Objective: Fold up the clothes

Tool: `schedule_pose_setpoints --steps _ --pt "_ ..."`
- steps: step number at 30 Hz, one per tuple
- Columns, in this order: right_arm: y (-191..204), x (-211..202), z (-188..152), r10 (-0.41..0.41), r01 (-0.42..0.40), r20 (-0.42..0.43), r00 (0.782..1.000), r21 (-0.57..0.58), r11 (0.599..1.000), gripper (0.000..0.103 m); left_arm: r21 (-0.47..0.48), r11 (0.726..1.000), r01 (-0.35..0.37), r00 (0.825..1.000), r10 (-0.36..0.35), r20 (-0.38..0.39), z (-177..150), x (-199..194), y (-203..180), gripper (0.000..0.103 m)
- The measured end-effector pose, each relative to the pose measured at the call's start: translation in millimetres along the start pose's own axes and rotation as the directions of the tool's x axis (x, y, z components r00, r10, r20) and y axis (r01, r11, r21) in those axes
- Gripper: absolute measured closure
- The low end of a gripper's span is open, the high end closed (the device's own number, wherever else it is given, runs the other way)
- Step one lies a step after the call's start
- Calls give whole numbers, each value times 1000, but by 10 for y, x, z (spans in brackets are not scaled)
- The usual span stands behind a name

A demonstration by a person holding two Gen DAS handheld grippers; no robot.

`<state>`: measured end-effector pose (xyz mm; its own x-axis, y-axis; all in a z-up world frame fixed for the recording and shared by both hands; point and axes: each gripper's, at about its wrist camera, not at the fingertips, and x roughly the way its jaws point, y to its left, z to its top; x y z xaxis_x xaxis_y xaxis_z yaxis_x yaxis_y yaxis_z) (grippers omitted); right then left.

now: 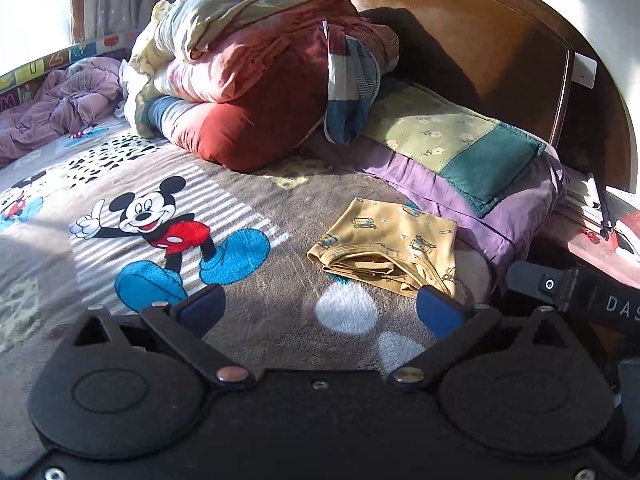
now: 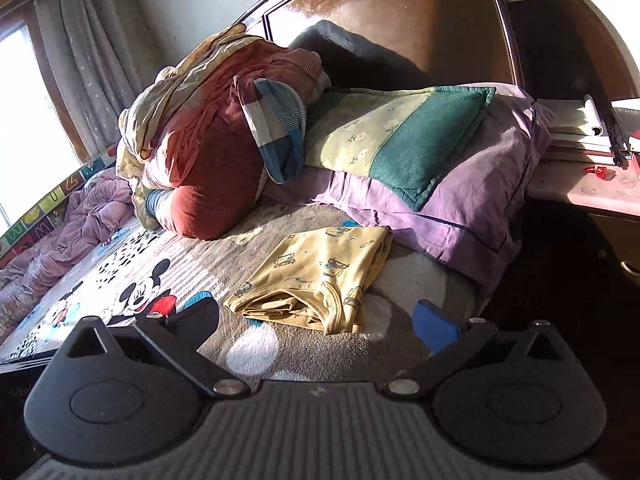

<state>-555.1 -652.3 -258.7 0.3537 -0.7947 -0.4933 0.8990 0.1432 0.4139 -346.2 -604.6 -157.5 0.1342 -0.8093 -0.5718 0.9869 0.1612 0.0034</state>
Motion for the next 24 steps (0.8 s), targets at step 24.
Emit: schedule_pose_setpoints --steps 24 --pt "219 -694 188 -134 121 -75 988 -157 980 0 36 999 2 1000 -2 -4 -4 -534 -205 0"
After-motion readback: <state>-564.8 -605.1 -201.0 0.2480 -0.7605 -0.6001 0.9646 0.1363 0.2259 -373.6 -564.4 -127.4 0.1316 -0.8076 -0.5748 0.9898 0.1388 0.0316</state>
